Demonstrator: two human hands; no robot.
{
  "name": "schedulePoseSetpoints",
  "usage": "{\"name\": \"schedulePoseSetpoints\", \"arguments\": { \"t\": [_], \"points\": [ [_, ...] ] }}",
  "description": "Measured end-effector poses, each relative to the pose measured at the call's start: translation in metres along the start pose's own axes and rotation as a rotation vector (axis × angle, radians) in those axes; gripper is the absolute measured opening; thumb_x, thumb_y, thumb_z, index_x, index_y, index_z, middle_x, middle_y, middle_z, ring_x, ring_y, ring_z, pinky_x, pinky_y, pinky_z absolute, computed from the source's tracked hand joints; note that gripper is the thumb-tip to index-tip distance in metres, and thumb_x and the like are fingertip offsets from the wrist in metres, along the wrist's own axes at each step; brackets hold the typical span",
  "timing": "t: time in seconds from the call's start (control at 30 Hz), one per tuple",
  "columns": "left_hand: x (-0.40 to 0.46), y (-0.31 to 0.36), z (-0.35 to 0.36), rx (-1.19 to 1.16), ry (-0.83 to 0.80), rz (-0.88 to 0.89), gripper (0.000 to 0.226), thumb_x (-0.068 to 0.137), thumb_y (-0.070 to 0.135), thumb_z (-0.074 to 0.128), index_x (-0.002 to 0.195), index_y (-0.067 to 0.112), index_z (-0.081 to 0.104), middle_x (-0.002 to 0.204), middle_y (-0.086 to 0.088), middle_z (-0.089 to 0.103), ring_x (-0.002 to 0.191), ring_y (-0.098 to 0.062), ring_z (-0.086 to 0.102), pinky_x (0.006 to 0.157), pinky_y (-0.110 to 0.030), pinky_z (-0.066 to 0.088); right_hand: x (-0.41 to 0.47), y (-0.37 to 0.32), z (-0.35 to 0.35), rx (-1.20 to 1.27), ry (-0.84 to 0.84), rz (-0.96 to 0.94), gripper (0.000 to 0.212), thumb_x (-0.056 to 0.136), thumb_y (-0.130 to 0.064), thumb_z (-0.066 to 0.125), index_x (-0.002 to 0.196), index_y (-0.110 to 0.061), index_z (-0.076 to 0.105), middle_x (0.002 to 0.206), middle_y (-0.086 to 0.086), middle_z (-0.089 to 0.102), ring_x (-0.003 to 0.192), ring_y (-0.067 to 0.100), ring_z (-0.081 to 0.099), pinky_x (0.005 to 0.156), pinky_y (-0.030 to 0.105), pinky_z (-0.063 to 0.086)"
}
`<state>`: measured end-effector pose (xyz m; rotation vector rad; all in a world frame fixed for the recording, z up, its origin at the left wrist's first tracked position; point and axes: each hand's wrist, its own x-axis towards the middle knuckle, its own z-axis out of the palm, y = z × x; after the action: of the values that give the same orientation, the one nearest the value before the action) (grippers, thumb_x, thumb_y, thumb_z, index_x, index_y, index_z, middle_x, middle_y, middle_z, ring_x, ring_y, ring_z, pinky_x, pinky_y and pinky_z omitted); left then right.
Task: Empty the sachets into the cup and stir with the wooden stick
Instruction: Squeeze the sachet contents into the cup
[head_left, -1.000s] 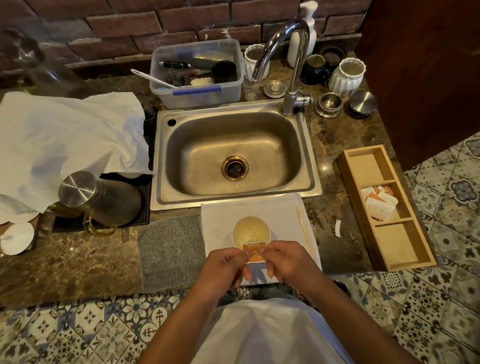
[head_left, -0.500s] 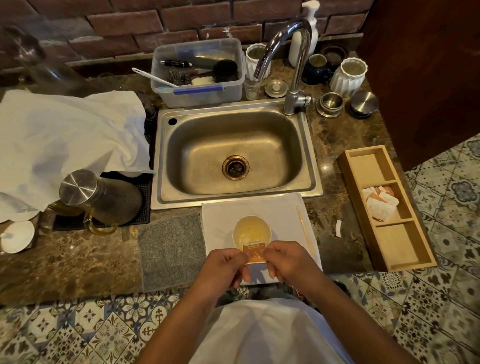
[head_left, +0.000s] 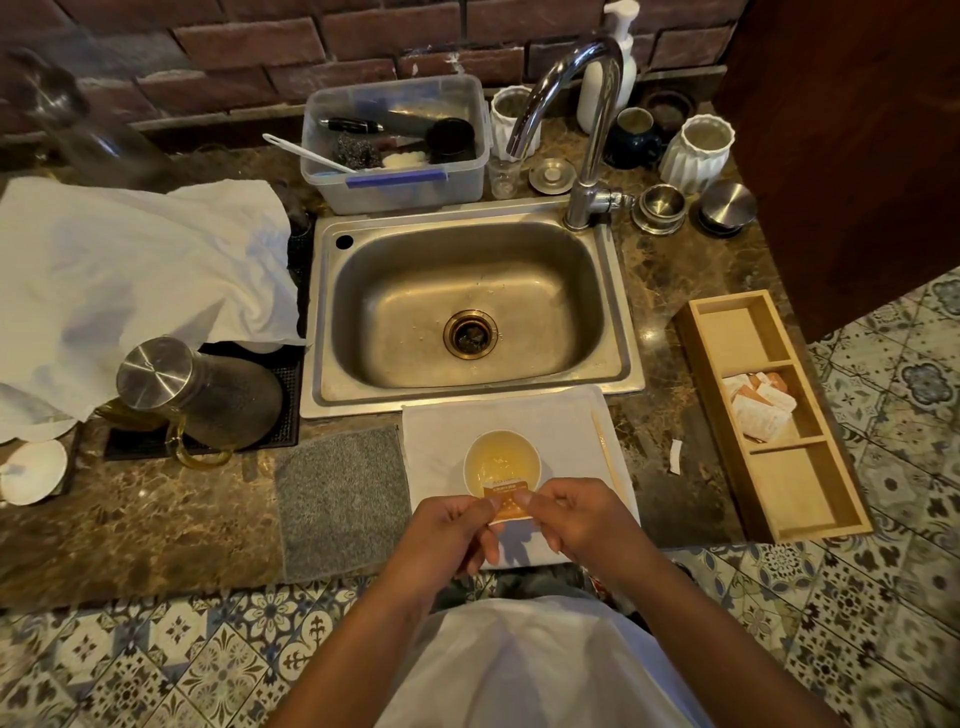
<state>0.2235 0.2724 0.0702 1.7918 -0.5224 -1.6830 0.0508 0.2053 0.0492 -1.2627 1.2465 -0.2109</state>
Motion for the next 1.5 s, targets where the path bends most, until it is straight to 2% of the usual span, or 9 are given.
{"name": "schedulePoseSetpoints", "arguments": {
  "t": [0.3,0.43,0.6,0.9,1.17,1.37,1.5],
  "points": [
    [0.001,0.0,-0.001,-0.024,-0.001,0.02,0.043,0.098,0.034,0.062,0.059,0.018,0.07,0.061,-0.015,0.065,0.042,-0.016,0.044,0.045,-0.023,0.035,0.001,-0.001,-0.003,0.001,0.007,-0.026,0.043,0.095,-0.04,0.066,0.068,-0.007,0.069,0.05,0.001,0.058,0.048,0.009,0.052,0.056,0.028,0.046],
    [0.002,0.001,-0.002,-0.025,-0.003,0.014,0.042,0.097,0.03,0.064,0.059,0.014,0.068,0.062,-0.016,0.063,0.042,-0.016,0.045,0.047,-0.025,0.034,0.002,-0.002,-0.002,0.068,-0.008,0.033,0.049,0.095,-0.045,0.064,0.068,-0.004,0.066,0.05,0.004,0.055,0.044,0.011,0.047,0.048,0.025,0.04],
    [0.002,0.001,-0.002,-0.032,0.0,0.012,0.041,0.097,0.032,0.065,0.059,0.015,0.069,0.059,-0.013,0.064,0.042,-0.015,0.045,0.047,-0.025,0.034,0.003,-0.002,-0.001,0.097,-0.068,0.048,0.042,0.097,-0.036,0.064,0.066,-0.008,0.064,0.048,0.0,0.05,0.042,0.006,0.044,0.048,0.021,0.038],
    [0.002,0.0,-0.004,-0.045,-0.008,0.017,0.038,0.096,0.038,0.064,0.065,0.015,0.069,0.058,-0.013,0.063,0.041,-0.018,0.046,0.045,-0.023,0.036,-0.001,-0.01,-0.002,0.124,-0.044,0.056,0.046,0.096,-0.037,0.065,0.061,-0.007,0.061,0.045,0.0,0.047,0.04,0.008,0.041,0.044,0.019,0.036],
    [0.002,-0.001,-0.002,-0.046,-0.016,0.009,0.041,0.098,0.033,0.063,0.061,0.014,0.067,0.056,-0.011,0.063,0.042,-0.017,0.044,0.044,-0.022,0.036,-0.005,-0.015,-0.005,0.187,-0.11,0.128,0.033,0.095,-0.023,0.066,0.068,-0.005,0.065,0.049,0.006,0.051,0.039,0.012,0.036,0.042,0.023,0.028],
    [0.0,-0.002,-0.003,-0.061,-0.009,0.02,0.041,0.099,0.03,0.061,0.063,0.013,0.067,0.057,-0.011,0.063,0.043,-0.018,0.044,0.044,-0.022,0.036,-0.006,-0.018,-0.002,0.219,-0.117,0.193,0.041,0.098,-0.034,0.062,0.067,-0.008,0.064,0.05,0.008,0.052,0.041,0.015,0.037,0.043,0.025,0.028],
    [-0.001,-0.001,-0.003,-0.052,-0.009,0.034,0.047,0.101,0.035,0.057,0.062,0.011,0.067,0.058,-0.015,0.063,0.041,-0.017,0.045,0.044,-0.023,0.036,-0.007,-0.016,-0.001,0.21,-0.144,0.171,0.039,0.1,-0.027,0.06,0.066,-0.009,0.064,0.049,0.006,0.051,0.041,0.014,0.036,0.044,0.026,0.027]
  ]
}}
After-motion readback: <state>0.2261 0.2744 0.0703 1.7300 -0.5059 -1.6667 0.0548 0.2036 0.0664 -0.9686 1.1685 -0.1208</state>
